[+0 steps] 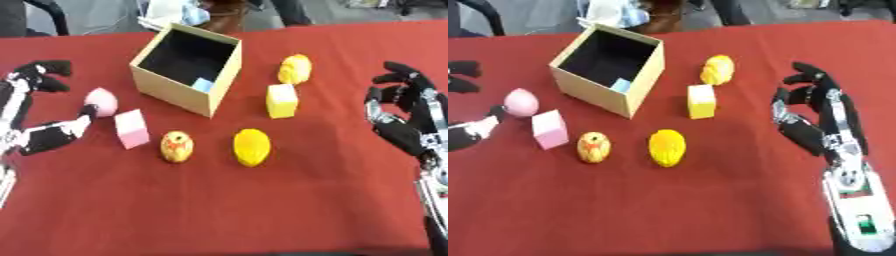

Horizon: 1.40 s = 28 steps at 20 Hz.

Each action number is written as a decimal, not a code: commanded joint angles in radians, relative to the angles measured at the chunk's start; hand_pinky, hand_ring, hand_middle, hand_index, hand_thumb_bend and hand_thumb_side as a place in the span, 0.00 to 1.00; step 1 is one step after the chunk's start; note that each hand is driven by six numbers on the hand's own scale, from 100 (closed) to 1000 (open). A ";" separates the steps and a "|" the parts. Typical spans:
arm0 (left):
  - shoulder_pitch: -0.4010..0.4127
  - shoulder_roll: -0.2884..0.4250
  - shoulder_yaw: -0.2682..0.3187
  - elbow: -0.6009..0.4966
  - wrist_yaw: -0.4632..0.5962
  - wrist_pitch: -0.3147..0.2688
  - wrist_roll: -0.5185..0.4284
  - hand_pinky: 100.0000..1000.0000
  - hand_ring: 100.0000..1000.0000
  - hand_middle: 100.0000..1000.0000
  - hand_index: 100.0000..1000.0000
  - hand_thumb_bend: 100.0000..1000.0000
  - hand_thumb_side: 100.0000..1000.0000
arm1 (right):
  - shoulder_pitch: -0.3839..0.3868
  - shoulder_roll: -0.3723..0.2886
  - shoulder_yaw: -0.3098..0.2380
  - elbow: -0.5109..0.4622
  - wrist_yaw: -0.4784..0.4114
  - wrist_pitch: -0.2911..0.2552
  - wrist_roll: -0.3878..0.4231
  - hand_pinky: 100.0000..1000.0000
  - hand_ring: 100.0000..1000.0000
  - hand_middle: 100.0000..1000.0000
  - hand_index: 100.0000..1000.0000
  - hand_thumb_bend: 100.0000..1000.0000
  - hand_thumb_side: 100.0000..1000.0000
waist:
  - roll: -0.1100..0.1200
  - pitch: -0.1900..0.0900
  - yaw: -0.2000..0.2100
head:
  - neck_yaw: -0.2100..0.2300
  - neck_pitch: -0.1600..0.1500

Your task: Pick up objects on the table and place them in the box.

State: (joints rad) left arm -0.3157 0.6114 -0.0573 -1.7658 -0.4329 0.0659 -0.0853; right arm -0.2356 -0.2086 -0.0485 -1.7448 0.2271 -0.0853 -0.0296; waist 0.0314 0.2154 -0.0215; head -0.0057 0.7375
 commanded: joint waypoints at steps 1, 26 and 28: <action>-0.070 0.136 -0.021 0.030 -0.032 0.012 -0.102 0.71 0.63 0.69 0.82 0.40 0.00 | -0.004 -0.023 0.000 -0.011 -0.001 -0.003 0.004 0.58 0.52 0.61 0.83 0.00 0.09 | 0.017 -0.033 -0.005 | 0.000 -0.009; -0.534 0.036 -0.186 0.727 -0.369 -0.204 -0.505 0.71 0.65 0.70 0.80 0.48 0.00 | 0.012 -0.025 0.009 -0.001 -0.009 -0.005 0.012 0.58 0.52 0.61 0.83 0.00 0.11 | 0.018 -0.048 -0.018 | 0.007 0.008; -0.539 0.018 -0.179 0.755 -0.388 -0.208 -0.487 0.71 0.65 0.70 0.80 0.47 0.00 | 0.011 -0.023 0.009 -0.001 -0.010 -0.005 0.012 0.58 0.52 0.61 0.83 0.00 0.11 | 0.017 -0.047 -0.019 | 0.008 0.008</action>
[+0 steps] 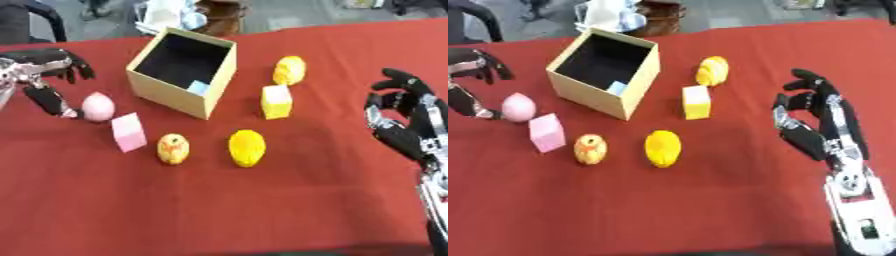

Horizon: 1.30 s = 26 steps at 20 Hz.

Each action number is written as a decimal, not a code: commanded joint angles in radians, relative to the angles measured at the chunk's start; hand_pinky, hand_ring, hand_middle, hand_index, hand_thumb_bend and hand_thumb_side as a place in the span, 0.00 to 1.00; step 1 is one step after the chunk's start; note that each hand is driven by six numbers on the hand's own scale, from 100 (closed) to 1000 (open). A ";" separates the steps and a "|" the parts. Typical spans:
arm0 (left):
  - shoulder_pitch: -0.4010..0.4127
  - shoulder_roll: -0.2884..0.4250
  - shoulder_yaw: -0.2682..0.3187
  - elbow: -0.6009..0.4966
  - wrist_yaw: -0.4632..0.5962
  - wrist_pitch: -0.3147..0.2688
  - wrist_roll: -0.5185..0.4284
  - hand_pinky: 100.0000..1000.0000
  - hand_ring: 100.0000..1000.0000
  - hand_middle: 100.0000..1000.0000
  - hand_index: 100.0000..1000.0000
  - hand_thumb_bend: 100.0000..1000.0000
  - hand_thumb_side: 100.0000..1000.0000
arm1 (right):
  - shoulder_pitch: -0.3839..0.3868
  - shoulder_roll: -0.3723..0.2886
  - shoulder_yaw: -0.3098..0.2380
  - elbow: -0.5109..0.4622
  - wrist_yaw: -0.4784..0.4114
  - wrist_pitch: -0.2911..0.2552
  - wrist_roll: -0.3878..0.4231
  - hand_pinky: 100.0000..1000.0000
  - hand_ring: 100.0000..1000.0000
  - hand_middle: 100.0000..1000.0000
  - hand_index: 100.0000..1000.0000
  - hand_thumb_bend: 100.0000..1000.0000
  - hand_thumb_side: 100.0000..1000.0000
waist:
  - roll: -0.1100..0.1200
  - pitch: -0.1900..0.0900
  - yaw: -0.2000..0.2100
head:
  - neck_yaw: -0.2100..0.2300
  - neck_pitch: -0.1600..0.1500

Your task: Pick up objects on the table and place them in the box.

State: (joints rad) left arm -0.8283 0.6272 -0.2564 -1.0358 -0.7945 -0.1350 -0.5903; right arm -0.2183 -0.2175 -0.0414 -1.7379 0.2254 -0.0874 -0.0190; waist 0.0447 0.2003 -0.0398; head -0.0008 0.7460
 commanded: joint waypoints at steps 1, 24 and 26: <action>-0.028 -0.006 0.022 0.035 -0.036 -0.007 0.030 0.71 0.65 0.70 0.80 0.47 0.00 | -0.006 -0.013 0.002 -0.008 -0.009 -0.003 0.002 0.58 0.52 0.61 0.83 0.00 0.11 | 0.003 -0.032 -0.001 | 0.004 0.000; -0.029 0.031 0.038 -0.131 -0.136 0.015 0.202 0.51 0.41 0.42 0.53 0.29 0.00 | -0.007 -0.012 0.002 -0.007 -0.011 -0.003 0.000 0.58 0.52 0.61 0.83 0.00 0.14 | 0.002 -0.031 -0.006 | 0.011 0.002; -0.046 0.048 0.043 -0.178 -0.128 0.023 0.194 0.52 0.42 0.42 0.53 0.30 0.00 | -0.007 -0.012 0.003 -0.007 -0.011 -0.003 0.001 0.58 0.52 0.61 0.83 0.00 0.14 | 0.003 -0.032 -0.007 | 0.010 0.004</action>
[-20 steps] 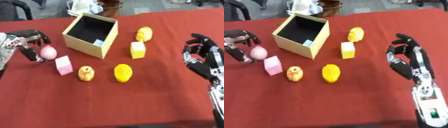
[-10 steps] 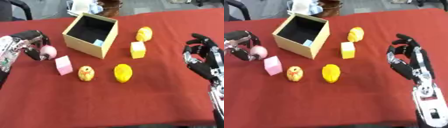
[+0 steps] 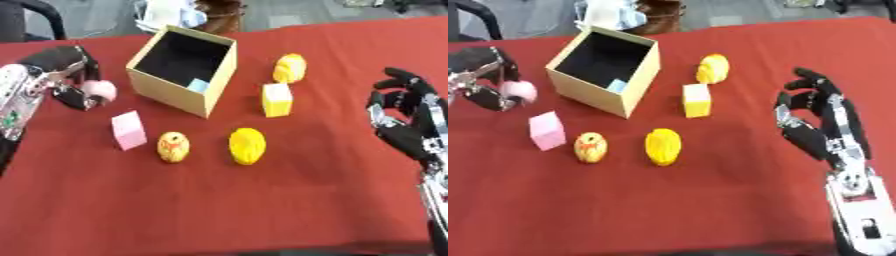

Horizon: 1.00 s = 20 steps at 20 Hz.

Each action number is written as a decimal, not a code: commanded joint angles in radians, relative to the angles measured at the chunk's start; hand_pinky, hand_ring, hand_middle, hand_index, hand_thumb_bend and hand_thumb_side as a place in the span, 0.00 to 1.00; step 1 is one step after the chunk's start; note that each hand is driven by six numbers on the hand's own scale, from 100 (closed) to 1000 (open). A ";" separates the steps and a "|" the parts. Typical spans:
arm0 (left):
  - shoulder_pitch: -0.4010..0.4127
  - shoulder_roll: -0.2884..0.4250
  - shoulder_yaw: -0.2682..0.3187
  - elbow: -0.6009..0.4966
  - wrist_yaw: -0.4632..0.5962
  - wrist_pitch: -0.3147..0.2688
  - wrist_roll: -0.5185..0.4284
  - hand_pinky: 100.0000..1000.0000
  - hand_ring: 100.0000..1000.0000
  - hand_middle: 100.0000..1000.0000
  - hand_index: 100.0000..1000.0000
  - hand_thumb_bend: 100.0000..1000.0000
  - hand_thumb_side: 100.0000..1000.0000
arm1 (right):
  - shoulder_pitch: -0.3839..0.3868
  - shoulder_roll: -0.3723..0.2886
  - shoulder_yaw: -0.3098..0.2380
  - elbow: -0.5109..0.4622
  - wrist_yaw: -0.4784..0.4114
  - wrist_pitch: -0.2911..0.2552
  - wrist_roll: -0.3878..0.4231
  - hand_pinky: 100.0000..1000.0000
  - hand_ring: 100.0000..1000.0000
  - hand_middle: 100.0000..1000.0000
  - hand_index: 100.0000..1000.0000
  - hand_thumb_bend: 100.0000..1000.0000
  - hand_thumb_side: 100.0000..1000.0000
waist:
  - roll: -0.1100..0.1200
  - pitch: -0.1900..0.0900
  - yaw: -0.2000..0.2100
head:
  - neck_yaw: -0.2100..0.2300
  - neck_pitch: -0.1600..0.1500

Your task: Pick up objects on the table and place them in the box.

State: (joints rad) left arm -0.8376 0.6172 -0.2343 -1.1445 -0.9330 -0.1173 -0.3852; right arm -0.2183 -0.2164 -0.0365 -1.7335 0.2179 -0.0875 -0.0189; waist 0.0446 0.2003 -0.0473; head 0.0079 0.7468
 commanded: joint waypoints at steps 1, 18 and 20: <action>-0.049 0.063 0.024 -0.087 0.013 0.010 -0.012 0.52 0.42 0.42 0.53 0.30 0.00 | -0.007 -0.013 -0.002 -0.011 -0.003 -0.003 0.002 0.58 0.52 0.61 0.83 0.00 0.14 | 0.004 -0.033 0.000 | 0.001 0.004; -0.166 -0.102 -0.014 0.048 -0.039 -0.010 0.072 0.61 0.51 0.52 0.64 0.32 0.00 | -0.013 -0.010 0.012 -0.004 -0.010 -0.007 0.015 0.58 0.52 0.61 0.83 0.00 0.15 | 0.004 -0.032 -0.058 | 0.020 0.002; -0.162 -0.115 -0.024 0.064 -0.037 -0.027 0.067 0.64 0.55 0.56 0.68 0.34 0.00 | -0.014 -0.010 0.012 -0.004 -0.011 -0.007 0.015 0.58 0.52 0.61 0.83 0.00 0.15 | 0.004 -0.031 -0.061 | 0.021 0.003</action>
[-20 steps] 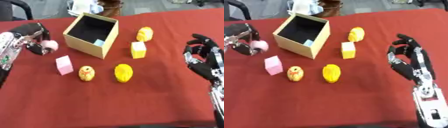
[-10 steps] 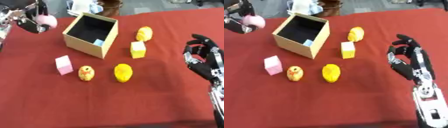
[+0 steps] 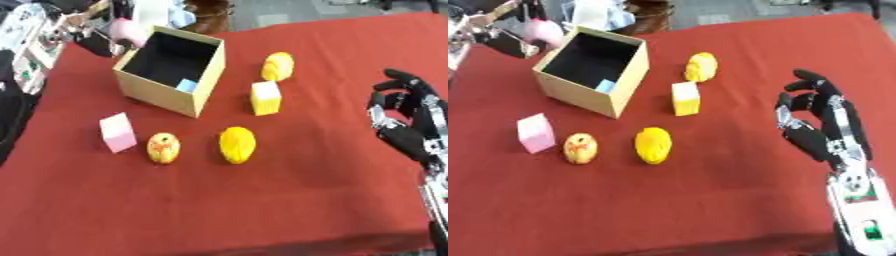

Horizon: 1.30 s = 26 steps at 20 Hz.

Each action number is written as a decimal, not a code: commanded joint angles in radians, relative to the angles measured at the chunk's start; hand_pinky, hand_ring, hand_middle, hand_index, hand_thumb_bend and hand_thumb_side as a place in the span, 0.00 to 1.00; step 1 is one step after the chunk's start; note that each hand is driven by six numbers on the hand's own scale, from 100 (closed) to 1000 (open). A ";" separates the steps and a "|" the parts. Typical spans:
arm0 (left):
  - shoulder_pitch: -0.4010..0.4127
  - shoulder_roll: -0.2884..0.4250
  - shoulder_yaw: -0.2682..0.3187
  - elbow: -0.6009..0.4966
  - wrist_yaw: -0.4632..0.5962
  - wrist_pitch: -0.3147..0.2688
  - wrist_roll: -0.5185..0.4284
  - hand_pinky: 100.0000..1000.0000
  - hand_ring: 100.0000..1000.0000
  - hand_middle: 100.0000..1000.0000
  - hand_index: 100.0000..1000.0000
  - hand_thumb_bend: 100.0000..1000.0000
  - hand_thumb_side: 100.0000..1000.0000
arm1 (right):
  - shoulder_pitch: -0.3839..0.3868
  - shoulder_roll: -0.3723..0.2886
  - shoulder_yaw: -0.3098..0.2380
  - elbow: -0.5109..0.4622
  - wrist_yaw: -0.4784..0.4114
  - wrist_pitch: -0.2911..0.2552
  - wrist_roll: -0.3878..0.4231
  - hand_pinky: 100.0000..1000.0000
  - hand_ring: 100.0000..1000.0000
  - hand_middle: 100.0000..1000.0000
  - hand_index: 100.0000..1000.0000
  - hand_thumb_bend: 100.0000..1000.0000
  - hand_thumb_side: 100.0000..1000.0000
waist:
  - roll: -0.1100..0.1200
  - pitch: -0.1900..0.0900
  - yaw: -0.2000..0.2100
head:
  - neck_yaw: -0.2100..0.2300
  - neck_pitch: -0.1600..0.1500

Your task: Pick up objects on the table and place them in the box.

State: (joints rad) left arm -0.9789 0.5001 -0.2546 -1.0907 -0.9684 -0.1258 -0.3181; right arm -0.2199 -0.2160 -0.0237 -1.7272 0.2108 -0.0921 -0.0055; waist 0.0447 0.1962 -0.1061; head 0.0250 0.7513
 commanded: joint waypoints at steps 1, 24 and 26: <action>-0.019 -0.002 -0.008 0.016 -0.001 -0.026 -0.006 0.65 0.57 0.59 0.70 0.36 0.00 | -0.012 -0.010 -0.001 -0.010 -0.004 -0.002 0.002 0.58 0.52 0.61 0.83 0.00 0.15 | 0.005 -0.027 -0.002 | 0.004 -0.001; 0.184 0.327 -0.020 -0.480 0.411 0.012 -0.270 0.66 0.56 0.58 0.73 0.44 0.02 | -0.013 -0.016 -0.012 -0.010 0.000 0.001 -0.009 0.58 0.52 0.61 0.83 0.00 0.17 | 0.007 -0.023 0.028 | -0.016 -0.010; 0.200 0.343 -0.033 -0.477 0.424 0.011 -0.284 0.68 0.60 0.65 0.77 0.56 0.15 | -0.016 -0.018 -0.015 -0.011 0.001 0.000 -0.010 0.58 0.52 0.61 0.83 0.00 0.17 | 0.008 -0.020 0.035 | -0.023 -0.016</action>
State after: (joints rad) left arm -0.7688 0.7957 -0.2921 -1.5492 -0.5555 -0.1180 -0.5918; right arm -0.2209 -0.2159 -0.0308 -1.7265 0.2090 -0.0904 -0.0125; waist 0.0447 0.1962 -0.0726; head 0.0064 0.7456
